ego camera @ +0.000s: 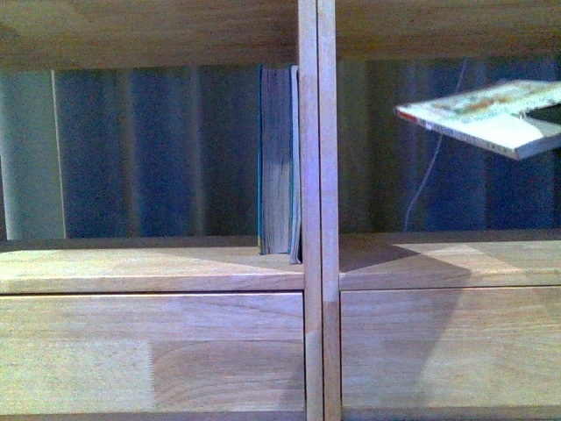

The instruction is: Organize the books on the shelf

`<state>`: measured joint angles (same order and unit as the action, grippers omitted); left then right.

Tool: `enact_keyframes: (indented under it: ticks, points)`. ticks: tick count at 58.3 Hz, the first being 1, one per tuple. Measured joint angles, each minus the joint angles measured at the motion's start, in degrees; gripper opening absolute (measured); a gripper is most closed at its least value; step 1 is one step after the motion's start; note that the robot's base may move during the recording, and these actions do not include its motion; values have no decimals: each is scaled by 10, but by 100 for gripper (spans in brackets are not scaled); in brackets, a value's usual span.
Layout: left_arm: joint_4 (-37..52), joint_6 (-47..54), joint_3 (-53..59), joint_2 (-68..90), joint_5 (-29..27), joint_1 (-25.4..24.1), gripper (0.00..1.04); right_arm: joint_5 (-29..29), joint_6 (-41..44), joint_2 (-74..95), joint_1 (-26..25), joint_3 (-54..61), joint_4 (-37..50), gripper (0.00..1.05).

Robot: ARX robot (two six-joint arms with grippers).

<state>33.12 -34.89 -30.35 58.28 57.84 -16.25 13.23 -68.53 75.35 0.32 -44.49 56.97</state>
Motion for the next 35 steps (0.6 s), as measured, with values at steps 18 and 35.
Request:
enact_keyframes:
  ticks: [18,35]
  points:
    - [283,-347,-106,141,33,70,97,86,43,-1,39,25,154,7]
    - [322,-439,-146,145,-14,173,97,129,71,-6,109,40,188,7]
